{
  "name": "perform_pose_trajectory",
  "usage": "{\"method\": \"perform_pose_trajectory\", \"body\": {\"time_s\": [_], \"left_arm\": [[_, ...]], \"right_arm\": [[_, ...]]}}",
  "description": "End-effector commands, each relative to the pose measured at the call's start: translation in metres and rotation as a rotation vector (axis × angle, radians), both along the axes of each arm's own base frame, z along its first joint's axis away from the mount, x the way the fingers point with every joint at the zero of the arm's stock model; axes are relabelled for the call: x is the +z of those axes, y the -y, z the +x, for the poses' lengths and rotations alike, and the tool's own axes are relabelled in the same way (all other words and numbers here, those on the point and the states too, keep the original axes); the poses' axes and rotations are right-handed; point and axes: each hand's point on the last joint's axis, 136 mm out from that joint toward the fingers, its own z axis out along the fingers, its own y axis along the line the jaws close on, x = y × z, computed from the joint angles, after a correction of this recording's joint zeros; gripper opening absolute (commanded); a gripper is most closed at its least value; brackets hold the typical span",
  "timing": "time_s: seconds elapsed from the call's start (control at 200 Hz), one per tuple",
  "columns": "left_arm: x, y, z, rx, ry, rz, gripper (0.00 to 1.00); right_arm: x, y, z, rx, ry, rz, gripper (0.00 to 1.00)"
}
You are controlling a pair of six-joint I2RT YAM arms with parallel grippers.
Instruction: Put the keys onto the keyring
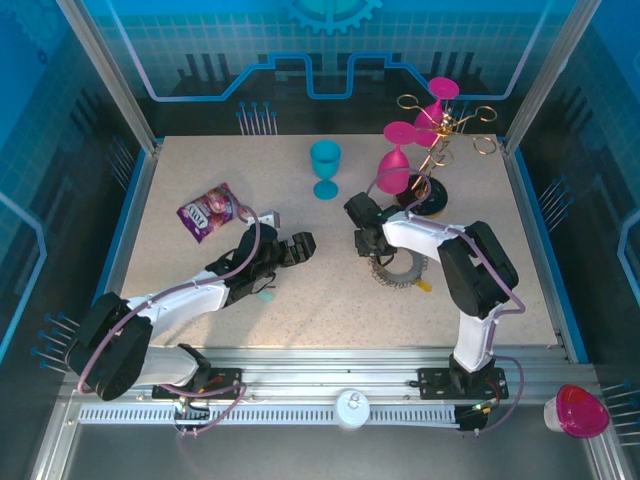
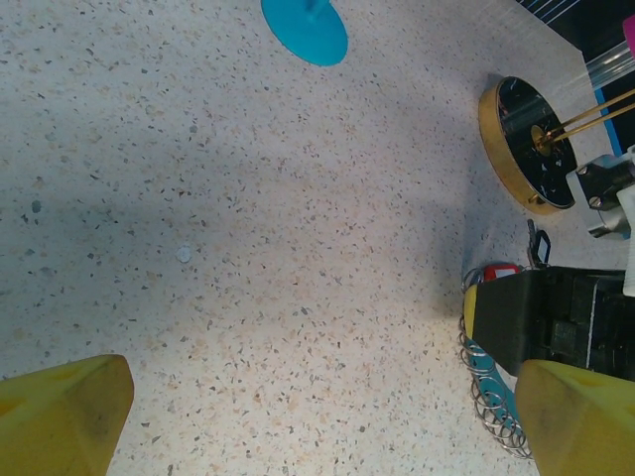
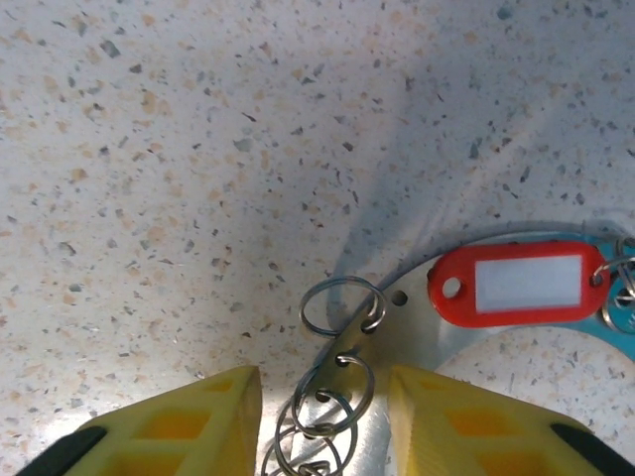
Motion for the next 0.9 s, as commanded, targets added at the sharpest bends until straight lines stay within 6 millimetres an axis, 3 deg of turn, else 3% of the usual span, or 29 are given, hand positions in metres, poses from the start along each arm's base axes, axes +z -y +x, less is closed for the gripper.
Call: {"method": "perform_pose_trajectory", "body": {"time_s": [0.0,0.22,0.61,0.7,0.791,0.896], "left_arm": [[0.002,-0.002,0.000,0.005,0.021,0.014,0.99],[0.011,-0.004,-0.001,0.000,0.039,0.027,0.99],[0.017,0.003,0.005,-0.022,0.052,0.028,1.00],[0.015,0.000,0.003,-0.016,0.052,0.027,0.99],[0.013,-0.002,0.002,-0.011,0.054,0.032,0.99],[0.014,-0.001,0.002,-0.020,0.058,0.041,0.99]], "right_arm": [[-0.003,0.000,-0.003,-0.038,-0.014,-0.027,0.37],[-0.001,0.002,-0.001,-0.052,-0.010,-0.051,0.27],[0.005,0.002,0.006,-0.032,-0.002,-0.084,0.19],[0.002,0.005,0.004,-0.040,-0.008,-0.097,0.21],[0.000,0.006,0.003,-0.049,-0.018,-0.103,0.35],[-0.002,0.006,0.004,-0.053,-0.023,-0.110,0.36]]}}
